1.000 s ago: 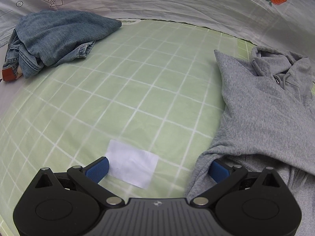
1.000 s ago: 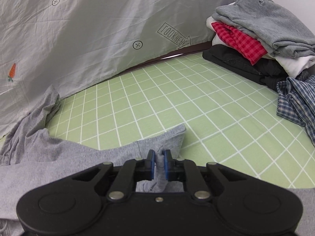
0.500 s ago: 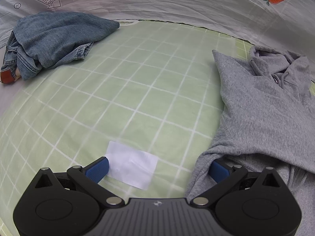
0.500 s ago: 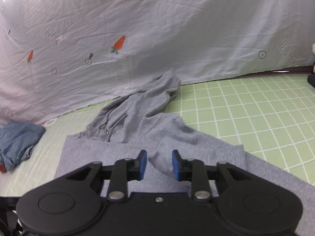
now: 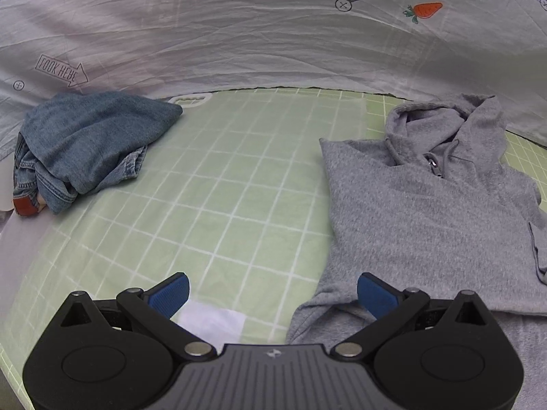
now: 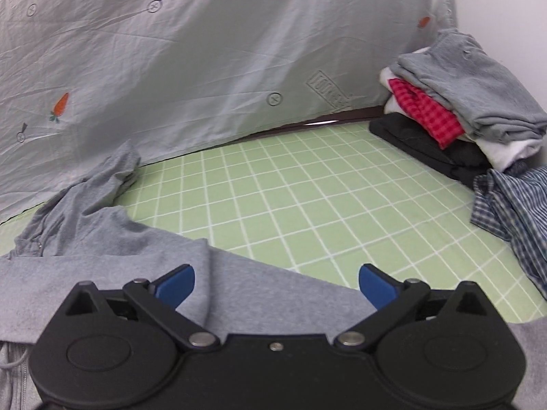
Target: Fold clothes
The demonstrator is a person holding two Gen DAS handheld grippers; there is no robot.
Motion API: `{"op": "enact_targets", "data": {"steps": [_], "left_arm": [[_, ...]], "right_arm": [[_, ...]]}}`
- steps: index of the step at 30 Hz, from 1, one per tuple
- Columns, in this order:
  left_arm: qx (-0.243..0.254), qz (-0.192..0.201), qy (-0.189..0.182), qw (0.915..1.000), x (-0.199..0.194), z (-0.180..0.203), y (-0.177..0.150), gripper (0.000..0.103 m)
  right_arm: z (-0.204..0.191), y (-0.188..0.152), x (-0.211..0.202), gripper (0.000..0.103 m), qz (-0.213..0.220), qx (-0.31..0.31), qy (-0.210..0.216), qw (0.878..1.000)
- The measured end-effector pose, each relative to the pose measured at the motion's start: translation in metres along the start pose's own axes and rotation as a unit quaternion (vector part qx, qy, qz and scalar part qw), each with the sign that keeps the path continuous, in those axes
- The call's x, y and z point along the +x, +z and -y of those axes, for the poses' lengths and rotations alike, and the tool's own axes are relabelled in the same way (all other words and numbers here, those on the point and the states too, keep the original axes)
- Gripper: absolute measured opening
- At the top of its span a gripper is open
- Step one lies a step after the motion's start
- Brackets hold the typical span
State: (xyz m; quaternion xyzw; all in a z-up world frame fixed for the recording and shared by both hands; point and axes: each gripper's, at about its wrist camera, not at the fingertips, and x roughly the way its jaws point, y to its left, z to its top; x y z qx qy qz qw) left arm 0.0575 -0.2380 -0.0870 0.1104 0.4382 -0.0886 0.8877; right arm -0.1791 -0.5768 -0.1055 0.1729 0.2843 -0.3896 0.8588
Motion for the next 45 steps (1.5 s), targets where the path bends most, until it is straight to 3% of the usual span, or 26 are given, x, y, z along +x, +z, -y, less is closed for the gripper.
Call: {"op": "enact_targets", "data": {"steps": [3,8,16,18,20,21,23,24,31,32,33,39,45], "left_arm": [[0.021,0.017,-0.025,0.9993,-0.009,0.025,0.012,0.103],[0.068,0.014,-0.101,0.9925,-0.003,0.090,0.026,0.103],[0.150,-0.012,-0.174,0.9733,0.020,0.186,0.039,0.099],[0.161,-0.020,-0.194,0.9675,0.024,0.202,0.038,0.089],[0.170,-0.031,-0.215,0.9611,0.026,0.216,0.037,0.069],[0.175,-0.037,-0.224,0.9581,0.028,0.220,0.036,0.064],[0.189,-0.055,-0.243,0.9500,0.032,0.231,0.031,0.041],[0.197,-0.063,-0.248,0.9465,0.034,0.234,0.029,0.037],[0.195,-0.070,-0.256,0.9441,0.040,0.239,0.026,0.035],[0.192,-0.069,-0.260,0.9436,0.040,0.239,0.026,0.019],[0.190,-0.069,-0.270,0.9414,0.039,0.238,0.027,0.009],[0.187,-0.045,-0.282,0.9397,0.022,0.228,0.030,0.005],[0.112,-0.028,-0.265,0.9572,0.010,0.167,0.045,0.005]], "right_arm": [[0.027,-0.011,0.001,0.103,-0.014,0.012,-0.024,1.000],[0.054,-0.024,0.019,0.103,-0.070,0.011,-0.027,0.997],[0.063,-0.009,0.057,0.103,-0.064,-0.006,-0.065,0.996],[0.063,-0.005,0.065,0.103,-0.064,-0.012,-0.070,0.995],[0.063,-0.004,0.072,0.103,-0.068,-0.020,-0.069,0.995],[0.063,-0.005,0.076,0.103,-0.074,-0.023,-0.069,0.995],[0.065,-0.007,0.077,0.103,-0.071,-0.009,-0.060,0.996],[0.067,-0.007,0.078,0.103,-0.072,-0.001,-0.058,0.996],[0.068,-0.009,0.080,0.103,-0.066,0.007,-0.055,0.996],[0.067,-0.009,0.079,0.103,-0.065,0.005,-0.057,0.996],[0.066,-0.009,0.079,0.103,-0.065,0.004,-0.058,0.996],[0.062,-0.006,0.079,0.103,-0.074,-0.010,-0.064,0.995],[0.052,-0.007,0.072,0.103,-0.080,-0.047,-0.069,0.993]]}}
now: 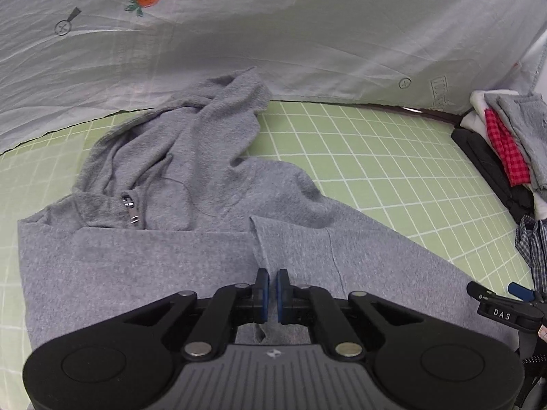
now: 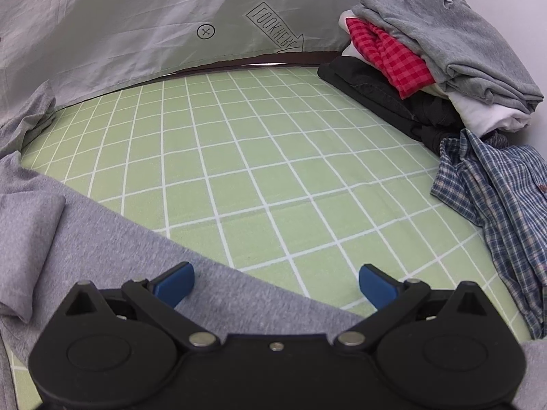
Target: Fold clothes
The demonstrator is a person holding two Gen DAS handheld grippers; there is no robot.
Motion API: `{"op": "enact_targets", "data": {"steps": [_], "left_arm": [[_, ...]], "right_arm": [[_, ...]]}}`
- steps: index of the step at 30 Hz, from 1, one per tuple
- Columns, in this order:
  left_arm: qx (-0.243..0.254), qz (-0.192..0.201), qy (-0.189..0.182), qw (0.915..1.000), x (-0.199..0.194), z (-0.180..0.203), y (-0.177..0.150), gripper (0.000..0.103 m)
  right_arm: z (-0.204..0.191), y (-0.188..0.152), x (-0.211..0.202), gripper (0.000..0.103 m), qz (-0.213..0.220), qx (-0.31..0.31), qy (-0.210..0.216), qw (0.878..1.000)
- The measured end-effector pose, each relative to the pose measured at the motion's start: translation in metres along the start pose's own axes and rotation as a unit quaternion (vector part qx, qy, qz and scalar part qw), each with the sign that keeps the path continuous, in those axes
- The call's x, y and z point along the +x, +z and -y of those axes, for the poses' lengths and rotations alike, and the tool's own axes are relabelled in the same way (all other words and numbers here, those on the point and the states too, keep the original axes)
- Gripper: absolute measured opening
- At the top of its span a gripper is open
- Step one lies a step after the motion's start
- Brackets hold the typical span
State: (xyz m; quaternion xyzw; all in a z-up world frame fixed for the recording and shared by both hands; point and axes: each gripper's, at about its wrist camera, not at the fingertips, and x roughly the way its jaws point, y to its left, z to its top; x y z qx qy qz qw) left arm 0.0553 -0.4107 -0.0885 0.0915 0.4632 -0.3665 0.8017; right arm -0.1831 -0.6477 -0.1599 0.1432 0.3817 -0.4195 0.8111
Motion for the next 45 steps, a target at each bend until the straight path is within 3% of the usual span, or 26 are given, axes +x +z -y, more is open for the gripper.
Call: {"op": "enact_targets", "data": {"steps": [3,6,9,17,21,23,25,35,39,41,43,45], "left_arm": [[-0.036,0.016,0.025,0.9989,-0.019,-0.030,-0.003,0.005],[-0.049,0.032,0.076,0.9954,-0.037,-0.062,-0.011,0.005],[-0.088,0.039,0.095,0.9908,-0.049,-0.097,-0.021,0.005],[-0.137,0.011,0.168,0.9762,-0.036,-0.147,-0.048,0.011],[-0.169,0.024,0.157,0.9728,-0.047,-0.152,-0.059,0.028],[-0.172,0.029,0.153,0.9728,-0.054,-0.147,-0.063,0.042],[-0.159,0.027,0.152,0.9751,-0.057,-0.139,-0.064,0.048],[-0.096,0.026,0.127,0.9869,-0.062,-0.088,-0.063,0.053],[-0.079,0.019,0.122,0.9891,-0.058,-0.074,-0.064,0.053],[-0.071,0.016,0.123,0.9897,-0.058,-0.068,-0.064,0.053],[-0.065,0.014,0.123,0.9902,-0.057,-0.064,-0.065,0.053],[-0.057,0.014,0.125,0.9904,-0.058,-0.060,-0.065,0.053]], "right_arm": [[-0.005,-0.001,-0.003,0.103,-0.003,-0.011,-0.006,1.000],[-0.009,0.000,-0.006,0.103,-0.009,-0.013,-0.017,1.000],[-0.010,-0.001,-0.008,0.103,-0.016,-0.011,-0.022,1.000],[-0.010,-0.005,-0.015,0.103,-0.037,0.001,-0.019,0.999],[-0.002,-0.014,-0.025,0.103,-0.045,0.006,-0.023,0.999],[0.004,-0.022,-0.031,0.103,-0.046,0.018,-0.023,0.999],[0.012,-0.029,-0.036,0.103,-0.048,0.032,-0.025,0.998],[0.075,-0.064,-0.048,0.103,-0.036,0.143,-0.059,0.987],[0.081,-0.066,-0.048,0.103,-0.025,0.141,-0.052,0.988],[0.075,-0.063,-0.048,0.099,-0.015,0.124,-0.039,0.991],[0.069,-0.061,-0.049,0.074,-0.005,0.106,-0.025,0.994],[0.058,-0.055,-0.052,0.058,0.003,0.090,0.001,0.996]]}}
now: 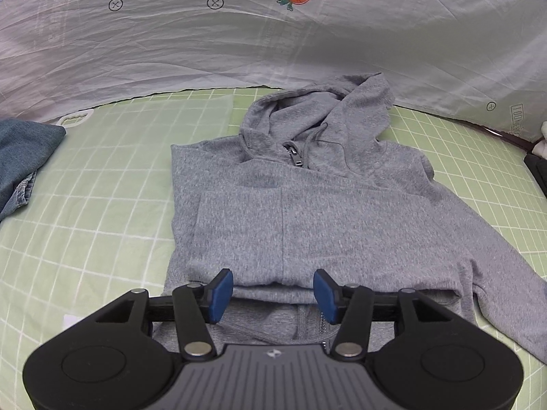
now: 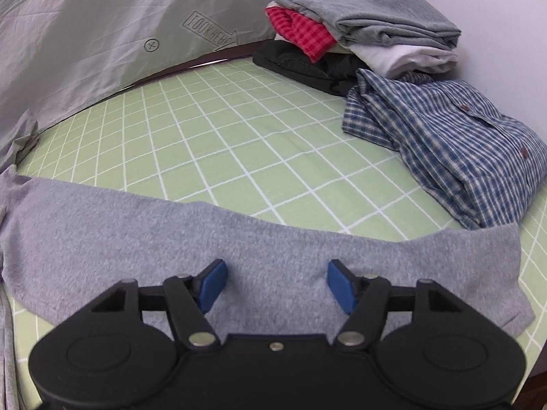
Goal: Fold clothes
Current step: 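Grasp the folded hem edge with the right gripper and smooth it flat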
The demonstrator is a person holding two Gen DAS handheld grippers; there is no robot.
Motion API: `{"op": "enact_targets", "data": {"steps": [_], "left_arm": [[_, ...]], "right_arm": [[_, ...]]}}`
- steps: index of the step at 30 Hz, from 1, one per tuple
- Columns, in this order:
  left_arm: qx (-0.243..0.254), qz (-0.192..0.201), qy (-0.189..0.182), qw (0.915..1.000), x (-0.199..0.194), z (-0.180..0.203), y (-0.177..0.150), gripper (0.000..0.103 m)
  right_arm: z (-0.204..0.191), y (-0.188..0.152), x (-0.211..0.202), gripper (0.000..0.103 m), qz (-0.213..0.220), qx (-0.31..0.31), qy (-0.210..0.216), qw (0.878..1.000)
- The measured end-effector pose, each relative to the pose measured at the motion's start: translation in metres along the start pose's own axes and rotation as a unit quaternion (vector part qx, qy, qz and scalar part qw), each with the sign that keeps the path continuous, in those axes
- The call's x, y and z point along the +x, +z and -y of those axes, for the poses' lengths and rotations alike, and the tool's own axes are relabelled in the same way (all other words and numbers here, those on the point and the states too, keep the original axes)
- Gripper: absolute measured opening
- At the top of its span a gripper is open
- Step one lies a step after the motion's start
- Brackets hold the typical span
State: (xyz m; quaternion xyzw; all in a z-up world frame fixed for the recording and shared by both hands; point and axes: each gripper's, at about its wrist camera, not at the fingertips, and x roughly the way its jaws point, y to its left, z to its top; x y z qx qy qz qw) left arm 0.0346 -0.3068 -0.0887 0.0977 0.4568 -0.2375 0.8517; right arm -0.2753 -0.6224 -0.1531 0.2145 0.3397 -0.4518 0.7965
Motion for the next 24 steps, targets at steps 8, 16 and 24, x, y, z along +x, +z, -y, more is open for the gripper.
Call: {"op": "enact_targets", "data": {"steps": [8,16,24], "left_arm": [[0.007,0.000,0.005,1.0000,-0.003,0.001,-0.002,0.053],[0.005,0.003,0.016,0.9999,-0.008,-0.001,-0.004,0.054],[-0.008,-0.012,0.015,0.9998,0.000,-0.004,-0.006,0.055]], "right_arm": [[-0.058,0.023,0.020,0.010,-0.004,-0.033,0.078,0.996],[-0.097,0.036,0.004,0.058,0.031,-0.060,0.140,0.988],[-0.012,0.025,0.002,0.077,0.026,0.021,-0.015,0.999]]}}
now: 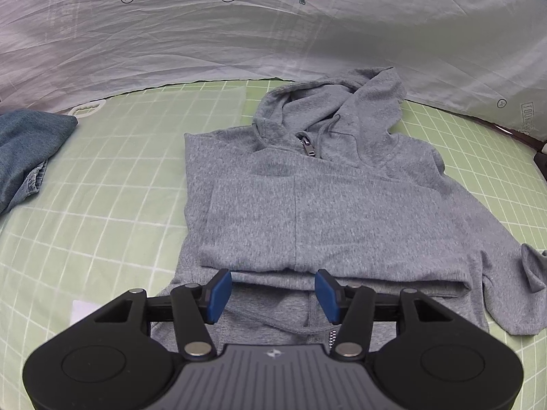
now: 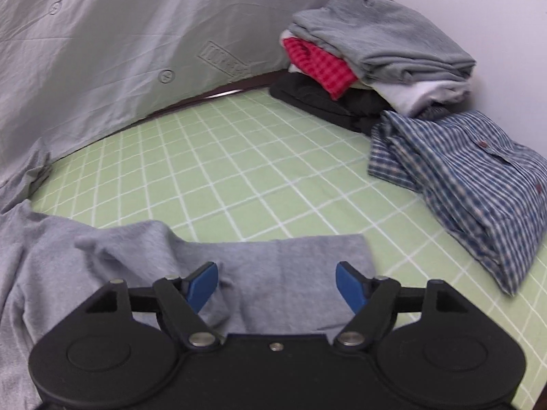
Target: Fold clothes
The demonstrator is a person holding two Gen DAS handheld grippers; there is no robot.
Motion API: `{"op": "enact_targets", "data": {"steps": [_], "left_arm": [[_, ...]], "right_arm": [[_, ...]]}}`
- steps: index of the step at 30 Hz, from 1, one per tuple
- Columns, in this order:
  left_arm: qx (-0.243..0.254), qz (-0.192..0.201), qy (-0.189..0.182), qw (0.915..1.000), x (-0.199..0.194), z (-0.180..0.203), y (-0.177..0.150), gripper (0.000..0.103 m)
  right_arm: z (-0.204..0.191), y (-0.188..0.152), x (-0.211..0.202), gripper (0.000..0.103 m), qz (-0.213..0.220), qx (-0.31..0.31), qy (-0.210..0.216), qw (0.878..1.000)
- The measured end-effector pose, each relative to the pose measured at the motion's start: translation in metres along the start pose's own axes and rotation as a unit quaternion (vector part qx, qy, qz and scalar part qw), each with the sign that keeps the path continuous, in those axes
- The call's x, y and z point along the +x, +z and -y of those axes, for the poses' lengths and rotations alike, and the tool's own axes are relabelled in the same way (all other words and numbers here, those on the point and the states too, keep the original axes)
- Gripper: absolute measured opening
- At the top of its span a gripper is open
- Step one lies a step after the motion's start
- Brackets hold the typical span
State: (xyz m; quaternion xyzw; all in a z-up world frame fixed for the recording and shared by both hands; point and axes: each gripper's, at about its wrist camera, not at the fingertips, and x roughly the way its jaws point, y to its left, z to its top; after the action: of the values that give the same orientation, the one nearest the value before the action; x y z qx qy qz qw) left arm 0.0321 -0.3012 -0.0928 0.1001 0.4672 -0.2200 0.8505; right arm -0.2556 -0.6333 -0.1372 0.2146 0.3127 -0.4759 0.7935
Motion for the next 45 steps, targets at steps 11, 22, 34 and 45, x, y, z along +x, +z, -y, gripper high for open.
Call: {"op": "enact_targets", "data": {"steps": [11,22,34,45], "left_arm": [[0.004,0.015,0.004,0.9999,-0.011,-0.003,0.001,0.059],[-0.022,0.002,0.002,0.9998,-0.032,-0.037,-0.011,0.060],[-0.030,0.008,-0.002,0.9995,-0.048,-0.078,-0.024,0.060],[-0.044,0.031,0.000,0.9986,-0.049,-0.105,-0.010,0.062]], "right_arm": [[-0.003,-0.018,0.013,0.081,-0.024,-0.015,-0.004,1.000],[-0.010,-0.016,-0.002,0.008,-0.023,0.008,0.062,0.998],[-0.104,0.011,-0.063,0.006,0.055,-0.017,0.218,0.974],[-0.243,-0.003,-0.097,0.049,0.026,-0.112,0.342,0.933]]}}
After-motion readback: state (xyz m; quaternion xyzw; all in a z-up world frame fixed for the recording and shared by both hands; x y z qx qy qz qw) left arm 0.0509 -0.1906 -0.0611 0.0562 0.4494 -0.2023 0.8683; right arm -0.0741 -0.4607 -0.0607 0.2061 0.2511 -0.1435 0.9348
